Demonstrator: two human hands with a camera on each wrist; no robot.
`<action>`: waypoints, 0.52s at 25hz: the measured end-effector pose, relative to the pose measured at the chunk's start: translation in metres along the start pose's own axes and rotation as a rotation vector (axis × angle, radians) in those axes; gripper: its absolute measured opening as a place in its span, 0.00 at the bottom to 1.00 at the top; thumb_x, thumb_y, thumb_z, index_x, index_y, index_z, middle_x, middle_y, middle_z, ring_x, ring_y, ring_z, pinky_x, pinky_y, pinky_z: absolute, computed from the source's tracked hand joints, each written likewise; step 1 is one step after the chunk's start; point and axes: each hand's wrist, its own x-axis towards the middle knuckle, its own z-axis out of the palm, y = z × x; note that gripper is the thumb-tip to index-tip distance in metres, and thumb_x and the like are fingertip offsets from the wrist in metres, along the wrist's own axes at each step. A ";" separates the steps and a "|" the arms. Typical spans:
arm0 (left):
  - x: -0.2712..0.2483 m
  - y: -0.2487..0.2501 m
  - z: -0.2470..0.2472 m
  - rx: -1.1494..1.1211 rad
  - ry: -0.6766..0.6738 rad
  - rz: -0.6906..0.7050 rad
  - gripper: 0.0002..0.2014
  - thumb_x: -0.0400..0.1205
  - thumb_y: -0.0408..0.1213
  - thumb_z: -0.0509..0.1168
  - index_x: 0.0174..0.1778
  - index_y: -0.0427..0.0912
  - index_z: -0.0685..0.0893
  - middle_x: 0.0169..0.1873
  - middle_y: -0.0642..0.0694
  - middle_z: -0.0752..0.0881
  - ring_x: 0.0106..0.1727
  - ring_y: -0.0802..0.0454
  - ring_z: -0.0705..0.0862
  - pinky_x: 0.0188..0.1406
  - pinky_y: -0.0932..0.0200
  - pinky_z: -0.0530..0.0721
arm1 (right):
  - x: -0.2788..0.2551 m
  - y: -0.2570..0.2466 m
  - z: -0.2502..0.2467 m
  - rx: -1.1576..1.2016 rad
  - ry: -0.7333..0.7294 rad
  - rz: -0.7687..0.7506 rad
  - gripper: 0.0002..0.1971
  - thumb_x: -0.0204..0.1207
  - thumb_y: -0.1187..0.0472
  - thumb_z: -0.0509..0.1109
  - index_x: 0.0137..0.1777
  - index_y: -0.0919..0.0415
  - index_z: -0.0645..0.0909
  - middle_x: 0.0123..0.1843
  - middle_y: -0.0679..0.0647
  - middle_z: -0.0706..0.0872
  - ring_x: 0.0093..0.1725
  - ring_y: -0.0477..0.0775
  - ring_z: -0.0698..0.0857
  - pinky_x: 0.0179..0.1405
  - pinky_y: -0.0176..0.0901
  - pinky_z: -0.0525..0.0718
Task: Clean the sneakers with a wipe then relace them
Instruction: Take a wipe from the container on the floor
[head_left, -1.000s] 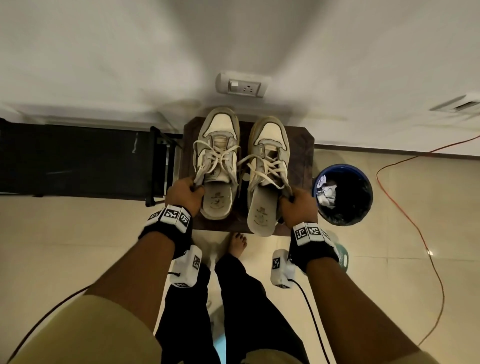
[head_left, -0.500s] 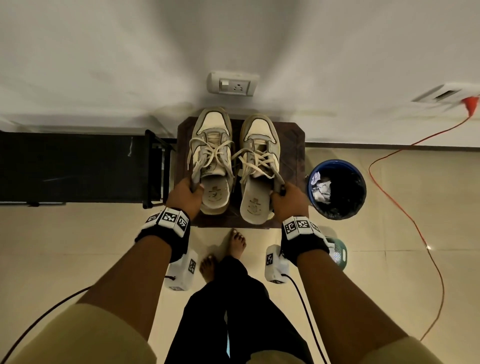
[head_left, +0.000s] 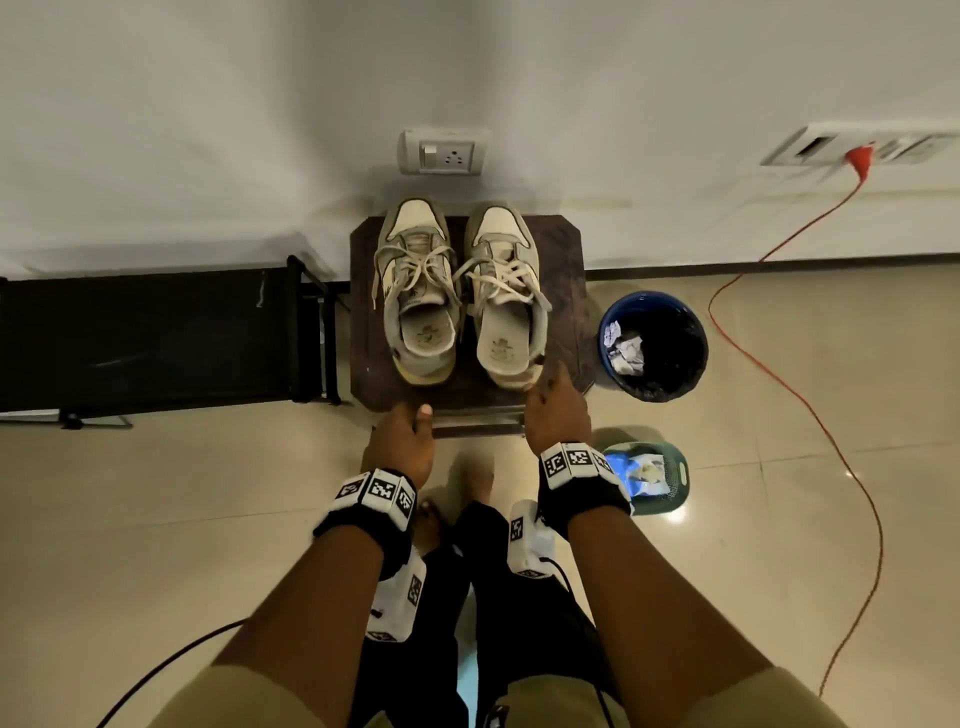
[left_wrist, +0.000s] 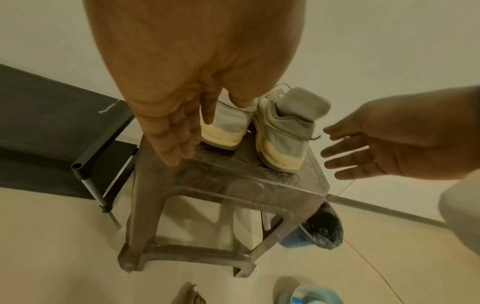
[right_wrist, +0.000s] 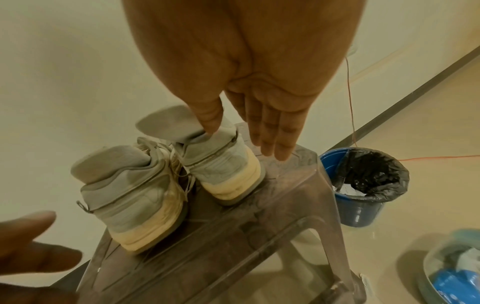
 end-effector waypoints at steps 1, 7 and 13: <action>-0.006 -0.002 0.004 0.029 -0.009 0.035 0.20 0.87 0.49 0.51 0.62 0.37 0.78 0.60 0.33 0.83 0.62 0.32 0.80 0.57 0.46 0.76 | -0.007 0.006 0.001 0.013 0.011 0.008 0.25 0.82 0.56 0.62 0.78 0.60 0.64 0.69 0.64 0.79 0.67 0.67 0.77 0.62 0.51 0.75; -0.025 -0.005 0.037 0.201 -0.090 0.194 0.20 0.87 0.47 0.54 0.68 0.39 0.76 0.67 0.37 0.79 0.67 0.36 0.77 0.62 0.45 0.76 | -0.039 0.057 0.003 0.046 0.039 0.040 0.28 0.82 0.53 0.62 0.80 0.61 0.60 0.76 0.62 0.71 0.73 0.63 0.71 0.69 0.51 0.68; -0.048 0.020 0.108 0.297 -0.215 0.293 0.21 0.87 0.47 0.54 0.75 0.46 0.71 0.73 0.43 0.75 0.72 0.41 0.75 0.68 0.47 0.72 | -0.042 0.131 -0.017 0.050 0.023 0.169 0.30 0.82 0.53 0.62 0.81 0.58 0.59 0.78 0.60 0.69 0.75 0.62 0.69 0.72 0.53 0.67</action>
